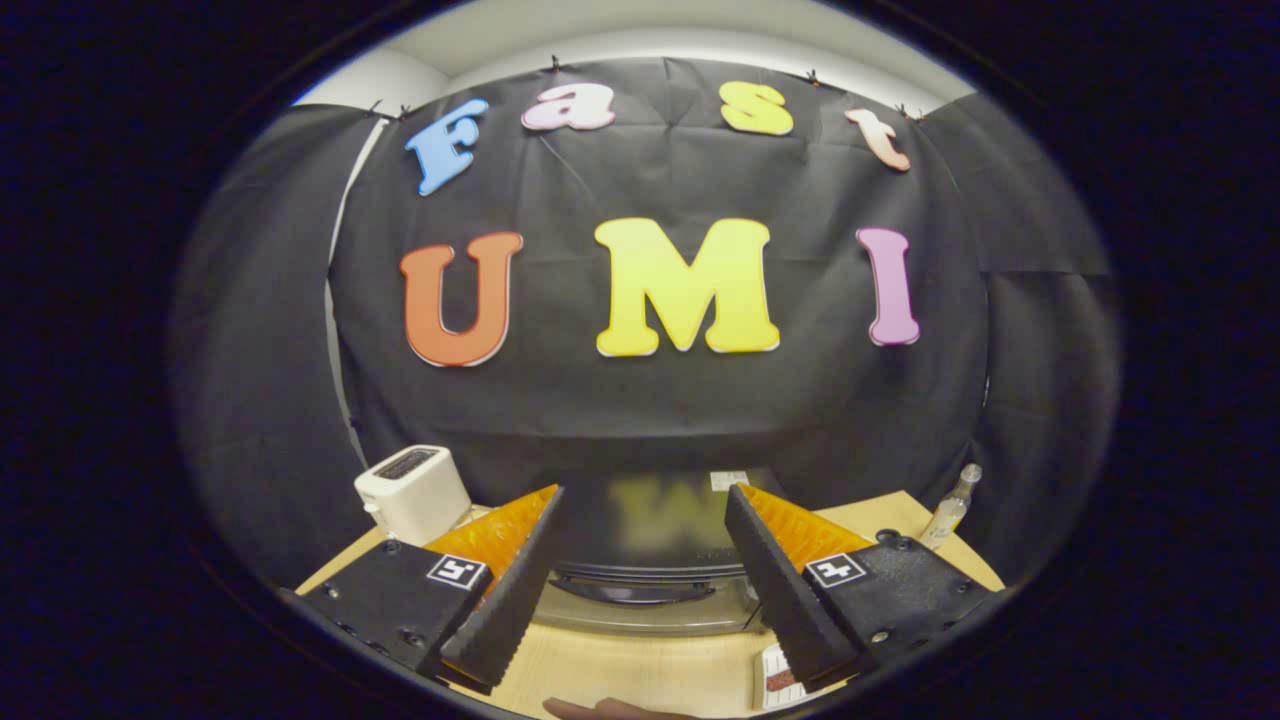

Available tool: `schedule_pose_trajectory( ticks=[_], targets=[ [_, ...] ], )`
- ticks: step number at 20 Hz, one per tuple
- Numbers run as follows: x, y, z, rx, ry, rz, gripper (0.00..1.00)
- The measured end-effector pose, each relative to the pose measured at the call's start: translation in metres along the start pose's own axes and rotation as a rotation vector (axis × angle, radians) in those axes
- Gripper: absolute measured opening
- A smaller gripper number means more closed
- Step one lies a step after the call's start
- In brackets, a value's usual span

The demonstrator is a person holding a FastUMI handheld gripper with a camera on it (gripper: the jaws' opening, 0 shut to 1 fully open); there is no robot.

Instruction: Open the toaster oven, put the food inside, and close the toaster oven door.

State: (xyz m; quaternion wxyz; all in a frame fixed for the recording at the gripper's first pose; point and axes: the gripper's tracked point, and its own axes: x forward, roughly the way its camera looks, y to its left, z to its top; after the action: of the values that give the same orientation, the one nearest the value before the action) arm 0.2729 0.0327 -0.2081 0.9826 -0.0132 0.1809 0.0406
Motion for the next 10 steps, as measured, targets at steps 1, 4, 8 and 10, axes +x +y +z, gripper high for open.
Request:
schedule_pose_trajectory(
  ticks=[1, 4, 8, 10],
  targets=[
    [0.014, 0.002, -0.012, -0.009, 0.035, 0.009, 1.0],
    [0.049, -0.005, -0.047, 0.004, 0.142, -0.02, 1.0],
    [0.066, 0.0, -0.084, 0.018, 0.273, 0.003, 1.0],
    [0.065, 0.002, -0.081, -0.021, 0.242, -0.01, 1.0]
  ],
)
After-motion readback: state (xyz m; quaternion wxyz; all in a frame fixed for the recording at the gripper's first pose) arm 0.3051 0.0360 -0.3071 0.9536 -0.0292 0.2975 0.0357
